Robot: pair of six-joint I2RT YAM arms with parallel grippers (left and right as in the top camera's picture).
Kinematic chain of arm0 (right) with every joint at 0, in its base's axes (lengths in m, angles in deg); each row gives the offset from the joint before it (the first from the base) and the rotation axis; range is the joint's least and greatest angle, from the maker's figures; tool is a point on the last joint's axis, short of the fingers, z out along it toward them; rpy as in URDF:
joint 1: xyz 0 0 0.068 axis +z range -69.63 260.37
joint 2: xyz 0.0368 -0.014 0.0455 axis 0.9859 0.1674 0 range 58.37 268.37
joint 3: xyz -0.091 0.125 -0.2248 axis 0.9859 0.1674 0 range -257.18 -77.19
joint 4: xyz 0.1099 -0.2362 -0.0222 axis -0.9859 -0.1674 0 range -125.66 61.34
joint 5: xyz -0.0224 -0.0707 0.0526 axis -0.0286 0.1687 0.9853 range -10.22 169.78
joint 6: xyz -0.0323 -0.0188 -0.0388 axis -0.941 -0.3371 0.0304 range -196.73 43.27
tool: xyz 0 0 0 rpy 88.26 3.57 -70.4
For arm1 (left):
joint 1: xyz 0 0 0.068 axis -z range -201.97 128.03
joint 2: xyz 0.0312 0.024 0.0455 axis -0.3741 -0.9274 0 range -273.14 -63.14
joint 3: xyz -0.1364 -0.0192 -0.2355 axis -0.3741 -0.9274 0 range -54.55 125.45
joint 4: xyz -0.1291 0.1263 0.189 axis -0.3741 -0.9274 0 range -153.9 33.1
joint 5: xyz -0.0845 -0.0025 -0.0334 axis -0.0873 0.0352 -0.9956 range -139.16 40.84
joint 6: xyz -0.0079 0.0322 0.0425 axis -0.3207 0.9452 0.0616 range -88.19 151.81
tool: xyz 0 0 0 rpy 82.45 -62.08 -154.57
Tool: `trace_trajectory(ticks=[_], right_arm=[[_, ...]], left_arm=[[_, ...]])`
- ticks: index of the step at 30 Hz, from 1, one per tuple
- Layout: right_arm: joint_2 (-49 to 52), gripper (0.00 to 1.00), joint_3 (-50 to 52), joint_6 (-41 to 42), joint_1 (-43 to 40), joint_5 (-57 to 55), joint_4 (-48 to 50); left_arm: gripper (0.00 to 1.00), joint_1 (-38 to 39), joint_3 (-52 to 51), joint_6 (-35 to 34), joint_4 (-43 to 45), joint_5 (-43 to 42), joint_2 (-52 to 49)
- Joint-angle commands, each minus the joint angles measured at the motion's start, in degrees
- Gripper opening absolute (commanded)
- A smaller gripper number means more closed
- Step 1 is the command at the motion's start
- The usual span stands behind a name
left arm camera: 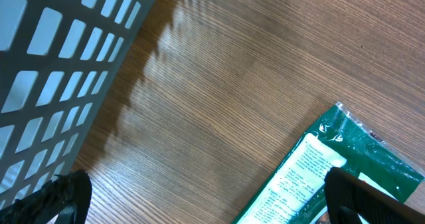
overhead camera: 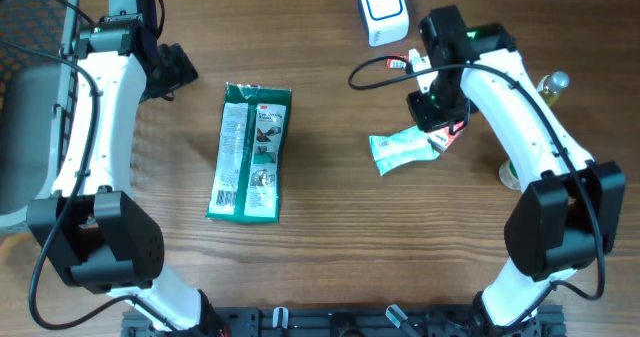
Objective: Scan the item barcode
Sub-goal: 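Place the light green pack right of the scanner and release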
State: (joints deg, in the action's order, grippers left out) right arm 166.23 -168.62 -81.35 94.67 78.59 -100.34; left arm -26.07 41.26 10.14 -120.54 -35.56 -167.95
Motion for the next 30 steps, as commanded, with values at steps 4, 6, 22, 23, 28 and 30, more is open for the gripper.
trace_trajectory(ticks=[4, 6, 22, 23, 28, 30], right_arm=[[0.0, 0.43, 6.2, 6.3, -0.2, -4.5, 25.7], [1.7, 0.41, 7.2, 6.3, -0.8, -4.6, 33.8], [19.2, 0.13, 7.2, 10.8, -5.2, -4.1, 65.9], [19.2, 0.14, 7.2, 10.8, -5.2, -3.7, 64.9], [19.3, 0.1, 7.2, 10.6, -5.2, -3.5, 58.6], [19.0, 0.04, 7.2, 10.6, -5.2, -3.5, 56.3]], left_arm=[[1.0, -0.3, 0.8, 0.9, 0.0, -0.3, -0.3], [1.0, -0.3, 0.8, 0.9, 0.0, -0.3, -0.3], [1.0, -0.3, 0.8, 0.9, 0.0, -0.3, -0.3], [1.0, -0.3, 0.8, 0.9, 0.0, -0.3, -0.3], [1.0, -0.3, 0.8, 0.9, 0.0, -0.3, -0.3], [1.0, -0.3, 0.8, 0.9, 0.0, -0.3, -0.3]])
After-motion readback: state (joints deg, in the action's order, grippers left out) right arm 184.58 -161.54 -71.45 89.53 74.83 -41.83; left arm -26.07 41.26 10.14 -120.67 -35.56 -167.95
